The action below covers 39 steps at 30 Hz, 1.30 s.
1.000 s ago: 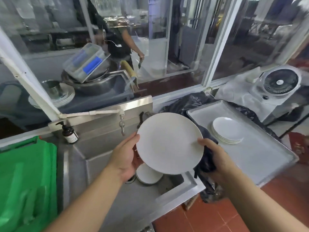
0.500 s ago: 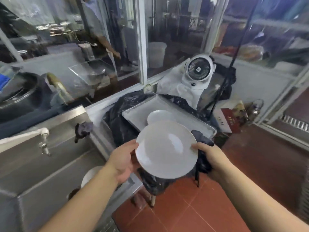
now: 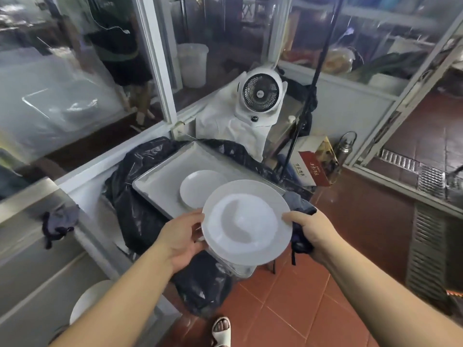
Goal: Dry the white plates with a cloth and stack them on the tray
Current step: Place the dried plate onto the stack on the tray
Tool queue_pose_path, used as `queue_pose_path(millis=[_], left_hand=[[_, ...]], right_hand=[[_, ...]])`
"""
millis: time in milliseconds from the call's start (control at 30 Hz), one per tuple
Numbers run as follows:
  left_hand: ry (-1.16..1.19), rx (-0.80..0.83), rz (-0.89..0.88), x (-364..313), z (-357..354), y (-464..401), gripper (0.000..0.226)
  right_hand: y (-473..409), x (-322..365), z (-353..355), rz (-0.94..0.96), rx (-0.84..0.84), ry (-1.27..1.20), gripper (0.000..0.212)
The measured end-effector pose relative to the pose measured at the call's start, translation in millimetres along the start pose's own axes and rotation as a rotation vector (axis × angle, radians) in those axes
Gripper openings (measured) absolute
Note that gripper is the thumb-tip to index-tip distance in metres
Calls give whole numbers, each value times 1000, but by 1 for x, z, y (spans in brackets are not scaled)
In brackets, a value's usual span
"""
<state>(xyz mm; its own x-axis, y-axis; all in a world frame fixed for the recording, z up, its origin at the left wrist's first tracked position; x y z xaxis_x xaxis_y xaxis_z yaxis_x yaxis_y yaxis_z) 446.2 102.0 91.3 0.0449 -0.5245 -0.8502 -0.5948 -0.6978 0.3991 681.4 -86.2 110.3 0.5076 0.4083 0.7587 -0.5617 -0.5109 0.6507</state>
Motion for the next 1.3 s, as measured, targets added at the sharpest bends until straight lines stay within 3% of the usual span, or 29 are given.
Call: queue_pose_path(millis=[167,333,433,700,800,933,1133,1300], left_hand=[[49,33,9,-14,5,-53,26],[52,34,19,-19,15,-88,30],[62,1,22,-20,21,-103,29],[177,-250,34,-7,46,-137,29],[174,-399,34,2,56,-152,31],[145,-556,67,12,71,-163,33],[79,-650,105,26,92,-173,30],[-55,-710,104,36,107,-184,28]], right_hand=[[-41,30,-17,18,-16,35,33],[-83,50,-30,9,-70,100,17],[-110,62,-43,-20,-35,165,23],[-204,87,-84,3,3,360,26],[-246,97,-110,27,97,422,35],[-290,101,-139,-9,200,483,30],[-331,88,-173,-19,333,593,31],[-355,77,-183,-12,323,689,40]])
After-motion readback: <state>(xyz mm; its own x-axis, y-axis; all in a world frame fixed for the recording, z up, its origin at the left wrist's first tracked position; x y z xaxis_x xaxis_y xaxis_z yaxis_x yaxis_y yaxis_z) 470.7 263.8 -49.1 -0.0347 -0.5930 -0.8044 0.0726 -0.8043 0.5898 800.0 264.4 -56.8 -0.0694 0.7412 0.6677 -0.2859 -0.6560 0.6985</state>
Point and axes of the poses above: each hand's wrist, its own y-axis away from the middle knuckle, its own z-axis out of the back of the hand, x = y × z, the point moved 10 cm from there along -y, towards the middle knuckle, and after that the axes turned 11 degrees about -z, right-handed, at the moved point
